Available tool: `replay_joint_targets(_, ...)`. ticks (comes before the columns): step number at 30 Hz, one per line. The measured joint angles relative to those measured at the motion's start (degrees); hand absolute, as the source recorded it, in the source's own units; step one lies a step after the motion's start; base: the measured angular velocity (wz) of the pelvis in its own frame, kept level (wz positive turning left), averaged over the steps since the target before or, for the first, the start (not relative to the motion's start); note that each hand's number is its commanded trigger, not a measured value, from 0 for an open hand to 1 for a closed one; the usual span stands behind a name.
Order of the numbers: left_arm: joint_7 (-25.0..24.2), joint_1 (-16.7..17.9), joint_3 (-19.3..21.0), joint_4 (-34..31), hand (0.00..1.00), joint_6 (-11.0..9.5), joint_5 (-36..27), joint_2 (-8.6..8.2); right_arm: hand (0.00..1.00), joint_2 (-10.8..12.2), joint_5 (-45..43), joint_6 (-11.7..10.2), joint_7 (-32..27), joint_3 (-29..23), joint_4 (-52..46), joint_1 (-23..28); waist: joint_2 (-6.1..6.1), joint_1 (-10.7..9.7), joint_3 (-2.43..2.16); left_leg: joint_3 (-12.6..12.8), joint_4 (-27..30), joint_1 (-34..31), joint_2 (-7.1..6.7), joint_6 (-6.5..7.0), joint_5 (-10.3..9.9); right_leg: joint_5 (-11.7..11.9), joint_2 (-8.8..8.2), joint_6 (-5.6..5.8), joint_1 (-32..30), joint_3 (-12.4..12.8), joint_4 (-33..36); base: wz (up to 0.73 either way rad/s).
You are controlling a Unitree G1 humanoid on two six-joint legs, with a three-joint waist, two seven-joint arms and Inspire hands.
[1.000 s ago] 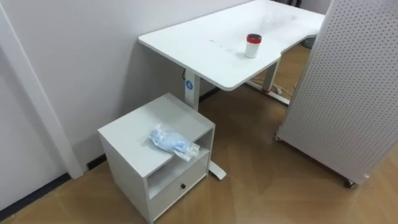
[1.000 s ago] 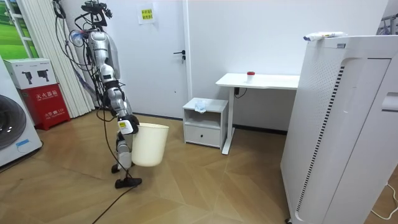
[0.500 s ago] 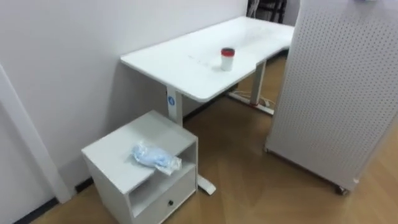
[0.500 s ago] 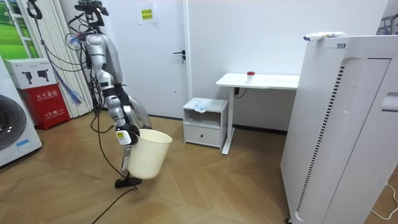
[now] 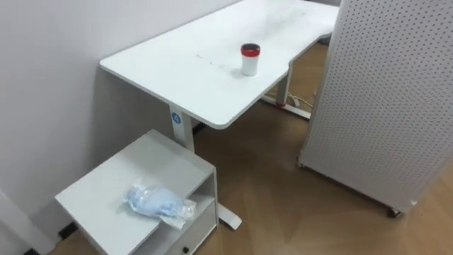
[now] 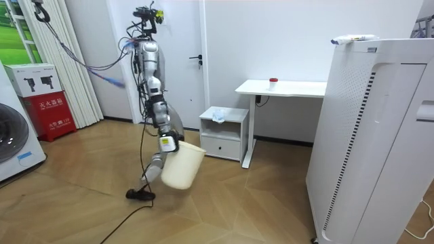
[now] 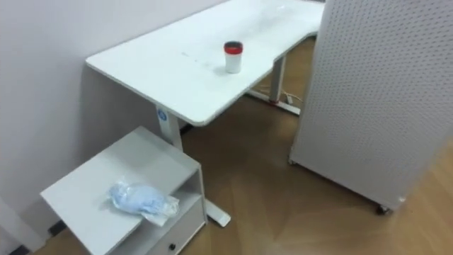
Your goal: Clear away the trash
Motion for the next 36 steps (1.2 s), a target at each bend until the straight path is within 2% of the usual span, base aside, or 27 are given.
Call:
replay_joint_targets(1,1.3,-0.8,-1.2,0.0,0.00,0.0,0.0,0.13,1.00,0.0,0.0,-0.6,0.0,0.1,-0.9,-0.4,0.56,-0.3,-0.04,-0.2,-0.6,1.5,-0.28,0.12,-0.8,3.8,-0.83,-0.23,-1.6,-0.9,4.9,0.15)
replay_joint_targets(2,2.3,-1.7,-1.9,-0.1,0.00,-0.1,0.0,0.19,1.00,0.1,0.0,-1.2,0.1,0.1,-1.3,-0.9,0.93,-0.2,-0.09,-0.3,-2.5,3.4,-0.79,0.02,-1.5,8.5,-1.52,-0.48,-3.3,-1.2,9.4,0.22)
replay_joint_targets(3,2.8,-1.9,-2.3,-0.1,0.00,-0.3,0.0,0.20,1.00,0.1,0.0,-1.5,0.2,0.2,-1.3,-0.9,0.88,-0.2,-0.01,-0.4,-3.5,4.4,-0.98,0.05,-1.6,11.3,-1.61,-0.32,-4.1,-1.5,11.3,0.15)
replay_joint_targets(4,3.8,-2.7,-3.4,-0.3,0.00,-0.6,0.1,0.36,1.00,0.2,0.0,-1.6,0.2,0.6,-1.5,-1.5,1.83,-0.1,-0.33,-1.1,-5.7,6.3,-1.16,0.06,-1.6,14.9,-2.02,-0.54,-6.4,-1.5,15.0,0.06)
replay_joint_targets(5,4.3,-2.9,-3.7,-0.7,0.00,-0.7,0.0,0.39,1.00,0.2,0.1,-1.6,0.2,1.1,-1.6,-2.0,2.17,0.0,-0.31,-1.7,-6.4,6.7,-1.10,0.03,-1.6,13.9,-2.41,-0.82,-7.9,-1.8,16.8,0.00)
replay_joint_targets(6,5.1,-3.5,-4.0,-1.4,0.00,-1.4,0.0,0.47,1.00,0.2,0.3,-1.6,0.6,1.8,-2.7,-2.7,2.75,0.1,-0.14,-2.3,-7.5,7.3,-0.69,-0.20,-1.4,9.8,-2.69,-1.36,-11.9,-2.4,19.3,0.00)
replay_joint_targets(7,5.8,-4.4,-4.3,-1.5,0.00,-1.9,0.0,0.62,1.00,0.2,0.3,-1.9,0.9,2.6,-3.6,-3.3,3.17,0.0,0.08,-3.5,-8.8,8.1,-0.48,-0.57,-1.2,6.7,-2.44,-1.77,-16.0,-2.4,18.7,0.13)
replay_joint_targets(8,6.4,-5.4,-4.3,-1.5,0.00,-2.2,-0.6,0.57,1.00,0.2,0.3,-2.4,1.0,2.8,-4.3,-3.5,3.43,-0.3,0.05,-4.3,-9.7,8.7,-0.19,-0.83,-1.0,4.9,-2.13,-2.05,-19.4,-2.3,15.1,0.24)
replay_joint_targets(9,6.6,-6.0,-4.3,-1.5,0.00,-2.6,-1.0,0.52,1.00,0.2,0.3,-2.8,0.9,3.1,-4.6,-3.6,3.54,-0.3,0.14,-4.9,-10.1,9.0,-0.06,-1.00,-1.0,4.6,-1.86,-2.41,-20.7,-2.0,12.6,0.45)
replay_joint_targets(10,7.0,-6.4,-4.6,-1.5,0.00,-3.4,-1.4,0.42,1.00,0.2,0.3,-3.2,0.7,3.4,-4.5,-3.8,3.84,-0.5,0.25,-6.1,-10.9,9.6,0.36,-1.63,-0.9,4.6,-0.98,-2.58,-22.4,-0.9,5.6,0.54)
replay_joint_targets(11,7.5,-7.1,-5.7,-2.0,0.00,-4.1,-2.3,0.42,1.00,0.2,0.4,-3.4,0.7,4.1,-4.5,-3.9,3.78,-1.0,0.28,-7.3,-11.9,10.5,0.63,-2.45,-0.8,5.6,-0.67,-2.51,-22.8,-0.3,-3.6,0.53)
replay_joint_targets(12,7.7,-7.2,-6.0,-2.3,0.00,-4.4,-2.3,0.44,1.00,0.4,0.6,-3.6,0.7,4.6,-4.5,-3.9,3.55,-1.0,0.21,-7.8,-12.5,11.1,0.66,-2.96,-0.8,7.5,-0.61,-2.14,-22.6,0.3,-8.7,0.60)
replay_joint_targets(13,8.1,-7.3,-6.7,-2.4,0.00,-4.8,-2.3,0.08,1.00,0.7,1.5,-4.0,0.9,5.2,-4.2,-3.8,3.36,-1.8,0.03,-9.2,-12.6,12.0,1.65,-4.11,-1.1,13.6,0.46,-2.01,-21.3,0.6,-12.2,0.49)
replay_joint_targets(14,8.1,-7.2,-6.9,-2.3,0.00,-5.1,-2.3,-0.10,1.00,0.9,1.9,-4.2,0.9,5.6,-3.8,-3.8,3.17,-2.0,-0.17,-9.6,-13.0,12.4,2.08,-4.82,-1.0,13.6,1.40,-2.13,-20.3,0.5,-13.9,0.40)
replay_joint_targets(15,8.2,-7.3,-7.2,-2.4,0.00,-6.0,-2.2,-0.42,1.00,1.2,2.1,-4.6,1.2,6.3,-3.0,-4.4,4.05,-1.6,-0.52,-9.8,-14.1,13.2,2.91,-5.87,-0.5,14.3,3.01,-3.04,-18.6,-0.3,-16.5,0.18)
replay_joint_targets(16,8.4,-7.3,-7.2,-2.3,0.00,-6.8,-2.2,-0.47,1.00,1.7,2.1,-5.2,1.6,7.2,-2.5,-5.2,4.23,-1.9,-0.21,-10.0,-15.3,13.7,3.69,-6.60,-0.1,14.7,3.87,-3.59,-17.5,-1.2,-17.7,0.10)
replay_joint_targets(17,9.0,-7.3,-7.3,-2.3,0.00,-7.4,-2.2,-0.57,1.00,2.2,2.3,-6.0,1.9,7.7,-2.4,-5.7,4.34,-1.9,-0.09,-10.0,-16.3,14.1,4.21,-7.19,0.3,14.8,4.53,-3.70,-17.2,-1.3,-18.2,0.10)
replay_joint_targets(19,9.9,-7.5,-7.6,-2.3,0.00,-7.9,-2.2,-0.60,1.00,2.4,2.6,-6.1,1.7,9.0,-1.2,-6.9,4.56,-1.9,-0.07,-10.0,-16.7,14.1,4.87,-7.40,0.4,14.8,5.29,-3.81,-17.1,-1.3,-19.1,0.02)
replay_joint_targets(23,11.0,-9.7,-7.7,-2.6,0.00,-8.1,-2.2,-0.53,1.00,2.3,2.6,-6.2,3.1,11.3,-0.2,-9.0,4.34,-1.9,0.32,-9.9,-16.9,13.8,5.15,-7.50,0.5,14.8,5.54,-3.81,-17.5,-1.6,-19.2,-0.02)
replay_joint_targets(24,11.7,-11.3,-7.8,-2.6,0.00,-8.3,-2.0,-0.54,1.00,2.3,2.5,-6.4,4.1,11.8,-0.1,-9.5,4.18,-1.9,0.62,-9.9,-17.2,13.8,5.07,-7.50,0.5,14.8,5.54,-3.81,-17.6,-1.6,-19.3,0.00)
replay_joint_targets(25,12.0,-13.0,-7.7,-2.5,0.00,-8.7,-1.8,-0.52,1.00,2.3,2.5,-6.6,4.8,12.4,0.6,-10.6,4.08,-1.9,1.13,-9.9,-17.2,13.7,4.84,-7.50,0.5,14.8,5.52,-3.81,-17.7,-1.8,-19.3,0.06)
replay_joint_targets(28,13.9,-17.8,-7.6,-3.6,0.00,-9.8,0.8,-0.46,1.00,2.4,1.2,-6.6,5.5,13.2,1.6,-13.0,4.00,-1.8,1.37,-9.9,-16.4,10.8,4.38,-7.46,0.5,14.8,4.79,-3.82,-20.5,-1.8,-18.5,0.04)
replay_joint_targets(29,14.9,-19.9,-7.6,-3.6,0.00,-10.1,0.8,-0.38,1.00,2.5,0.6,-6.5,5.8,13.4,2.3,-14.2,4.12,-1.7,1.44,-9.9,-15.9,9.7,4.30,-7.28,0.6,15.2,4.60,-3.81,-21.5,-1.8,-18.2,0.00)
replay_joint_targets(32,17.1,-22.6,-7.8,-5.3,0.00,-10.5,0.8,-0.14,1.00,2.6,0.3,-6.5,6.5,13.7,4.1,-16.2,4.42,-2.0,1.59,-10.1,-14.9,8.1,3.77,-7.11,0.7,15.2,4.19,-3.81,-23.0,-1.8,-17.2,0.04)
replay_joint_targets(34,19.2,-25.9,-7.8,-5.8,0.00,-11.3,0.8,0.24,1.00,2.6,0.3,-6.5,6.6,14.2,4.7,-17.4,4.99,-2.0,2.00,-10.1,-13.9,6.8,3.84,-7.07,0.7,15.2,4.06,-3.94,-24.2,-1.8,-16.4,0.05)
replay_joint_targets(36,20.9,-27.6,-7.8,-5.9,0.00,-12.2,0.8,0.82,1.00,2.5,0.3,-6.5,6.4,14.8,4.6,-18.3,5.48,-2.2,2.34,-10.1,-13.0,5.6,3.74,-7.06,0.7,15.2,3.73,-4.07,-25.5,-1.8,-15.2,0.00)
